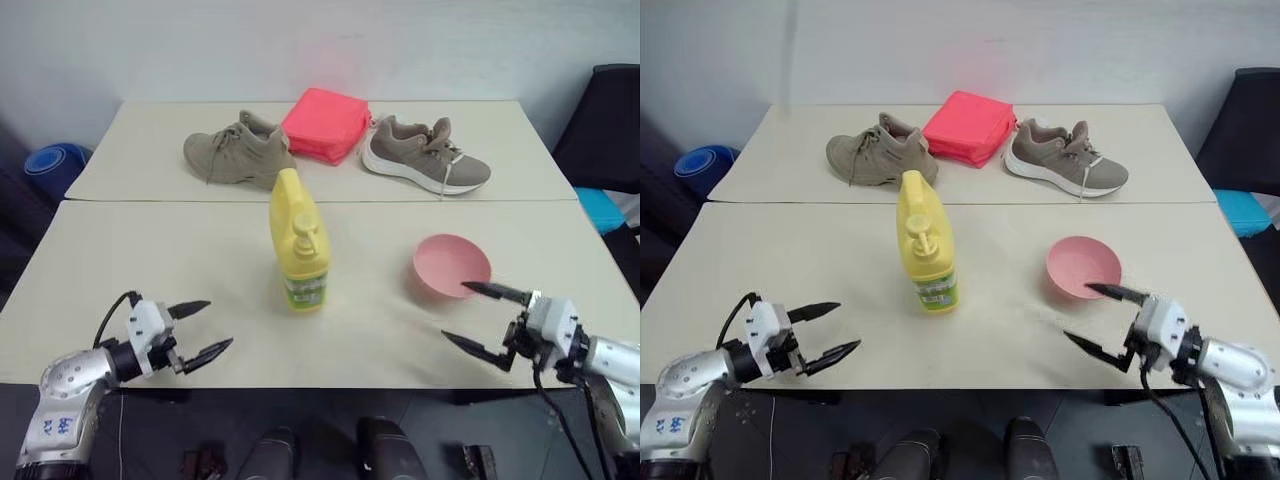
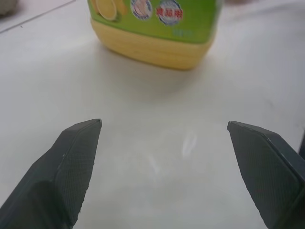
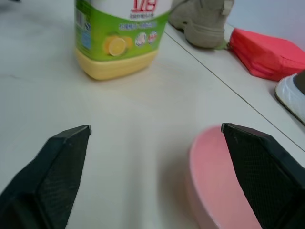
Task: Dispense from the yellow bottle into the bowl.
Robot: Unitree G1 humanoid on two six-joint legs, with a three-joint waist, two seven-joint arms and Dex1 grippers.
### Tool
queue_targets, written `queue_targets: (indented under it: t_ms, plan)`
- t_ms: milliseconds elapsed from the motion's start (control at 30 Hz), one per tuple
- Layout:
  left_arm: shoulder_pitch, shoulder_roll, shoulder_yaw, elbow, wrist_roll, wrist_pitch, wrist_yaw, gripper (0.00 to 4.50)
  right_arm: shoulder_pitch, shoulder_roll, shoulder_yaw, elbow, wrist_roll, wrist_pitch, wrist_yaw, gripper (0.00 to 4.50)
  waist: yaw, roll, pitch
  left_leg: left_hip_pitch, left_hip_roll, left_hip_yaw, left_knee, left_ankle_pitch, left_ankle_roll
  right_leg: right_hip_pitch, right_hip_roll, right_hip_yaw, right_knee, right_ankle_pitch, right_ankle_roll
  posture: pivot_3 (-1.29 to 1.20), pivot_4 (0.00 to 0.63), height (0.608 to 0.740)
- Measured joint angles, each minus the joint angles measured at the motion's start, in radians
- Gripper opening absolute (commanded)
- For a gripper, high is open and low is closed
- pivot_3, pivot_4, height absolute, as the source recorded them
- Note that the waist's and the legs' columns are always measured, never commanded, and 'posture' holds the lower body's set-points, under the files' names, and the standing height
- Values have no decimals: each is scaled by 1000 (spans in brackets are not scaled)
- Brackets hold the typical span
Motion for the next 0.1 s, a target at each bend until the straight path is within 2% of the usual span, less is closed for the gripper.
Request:
queue_targets:
  t_ms: [100]
  plan:
    - [4,-2,2,27,10,-45,4,4500,82,10,-8,-64,-2,4,-10,4456,7,0,0,8,0,0,-2,-1,1,8,0,0,-2,0,0,0,150,740]
